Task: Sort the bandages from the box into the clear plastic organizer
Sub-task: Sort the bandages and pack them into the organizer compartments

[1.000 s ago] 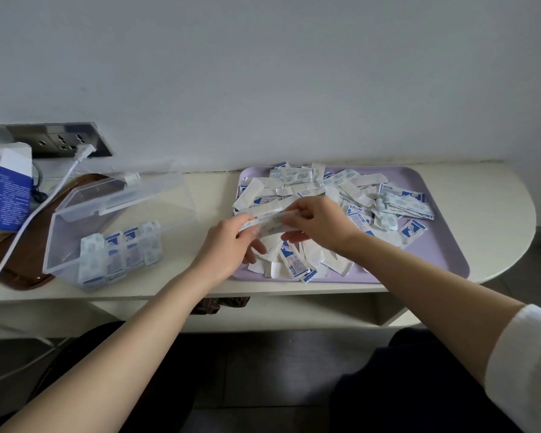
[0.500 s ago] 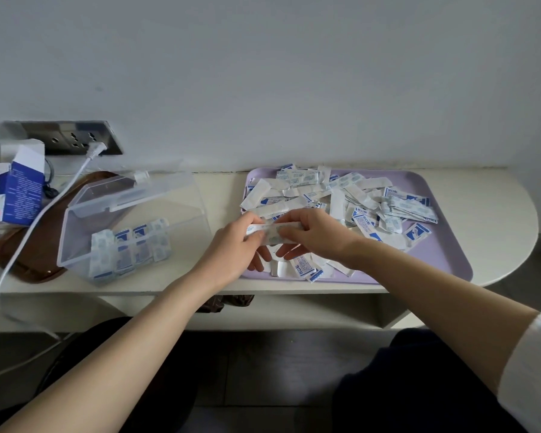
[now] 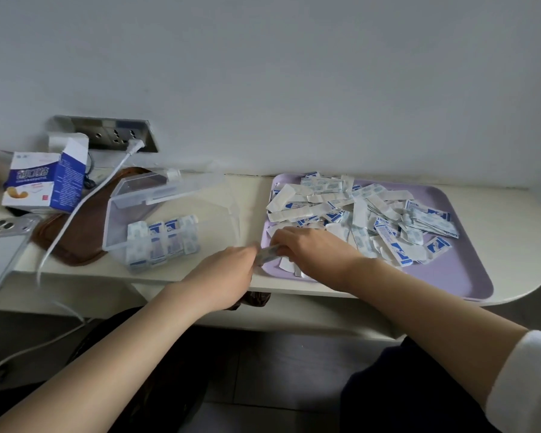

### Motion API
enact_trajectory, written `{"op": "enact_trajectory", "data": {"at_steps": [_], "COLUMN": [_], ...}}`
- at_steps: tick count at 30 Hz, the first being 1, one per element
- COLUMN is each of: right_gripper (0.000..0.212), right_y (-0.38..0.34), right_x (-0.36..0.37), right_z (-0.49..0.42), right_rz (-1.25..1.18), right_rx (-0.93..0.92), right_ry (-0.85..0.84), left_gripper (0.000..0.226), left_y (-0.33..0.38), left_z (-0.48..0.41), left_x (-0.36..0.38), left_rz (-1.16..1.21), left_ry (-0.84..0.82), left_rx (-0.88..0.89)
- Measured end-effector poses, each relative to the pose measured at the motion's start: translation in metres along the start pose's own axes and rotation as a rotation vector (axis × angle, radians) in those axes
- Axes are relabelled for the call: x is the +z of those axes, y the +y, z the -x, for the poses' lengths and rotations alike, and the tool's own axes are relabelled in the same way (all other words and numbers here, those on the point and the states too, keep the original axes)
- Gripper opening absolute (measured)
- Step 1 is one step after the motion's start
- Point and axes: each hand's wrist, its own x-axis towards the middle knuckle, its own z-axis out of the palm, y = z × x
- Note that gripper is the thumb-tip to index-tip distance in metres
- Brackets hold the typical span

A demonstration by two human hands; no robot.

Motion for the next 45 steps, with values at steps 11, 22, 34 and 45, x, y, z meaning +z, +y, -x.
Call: {"op": "enact_trajectory", "data": {"at_steps": [11,22,34,45], "right_gripper": [0.031,0.019,0.032,0.028], "right_y": [-0.032,-0.062,-0.124,-0.108], "right_x": [0.015,0.028,0.007,-0.002], "right_z": [-0.018,-0.033,-0.101,-0.14], "right_rz": [-0.102,-0.284,-0.093,0.057], "right_rx": [-0.052,0.016,-0.145,0.037], "right_ry": [-0.043,0.064,0.351,0.297], "left_gripper": [0.021,0.021,0.018,0.039], "left_y": [-0.036,-0.079,-0.118,-0.126], "left_z": [0.036,0.061,0.069,0.061], "left_x": [-0.012,-0.028,-0.061,-0.062], "left_rz": [-0.125,-0.087,0.052,0.158], "left_ry": [0.18,0.389,0.65,0.659], "left_rx": [-0.009,0.079,0.018,-0.139]}}
